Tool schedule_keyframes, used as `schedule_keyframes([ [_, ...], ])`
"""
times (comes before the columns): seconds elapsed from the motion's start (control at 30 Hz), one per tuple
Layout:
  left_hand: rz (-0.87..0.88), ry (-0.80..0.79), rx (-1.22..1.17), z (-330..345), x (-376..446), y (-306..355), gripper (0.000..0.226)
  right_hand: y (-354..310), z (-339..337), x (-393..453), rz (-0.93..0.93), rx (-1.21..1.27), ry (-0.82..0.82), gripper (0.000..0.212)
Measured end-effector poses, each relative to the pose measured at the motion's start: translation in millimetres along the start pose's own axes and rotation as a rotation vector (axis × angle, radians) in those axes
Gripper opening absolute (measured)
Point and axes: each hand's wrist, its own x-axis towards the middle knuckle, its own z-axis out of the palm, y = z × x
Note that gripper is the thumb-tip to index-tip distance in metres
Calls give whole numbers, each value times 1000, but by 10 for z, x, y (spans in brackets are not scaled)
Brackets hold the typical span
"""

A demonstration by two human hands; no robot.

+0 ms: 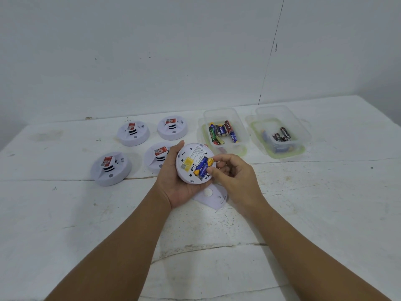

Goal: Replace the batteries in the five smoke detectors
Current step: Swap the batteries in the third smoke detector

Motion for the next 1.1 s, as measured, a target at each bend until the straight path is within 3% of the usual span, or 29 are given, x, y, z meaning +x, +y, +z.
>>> schedule_keyframes([
  [0.57, 6, -33, 16, -1, -15, 0, 68, -23, -4, -15, 13, -5, -6, 27],
  [0.83, 24, 8, -21, -7, 9, -8, 62, -57, -7, -31, 19, 17, 19, 7],
  [1.1, 12, -3, -32, -47, 42, -2, 61, -77, -2, -47, 12, 12, 28, 8],
])
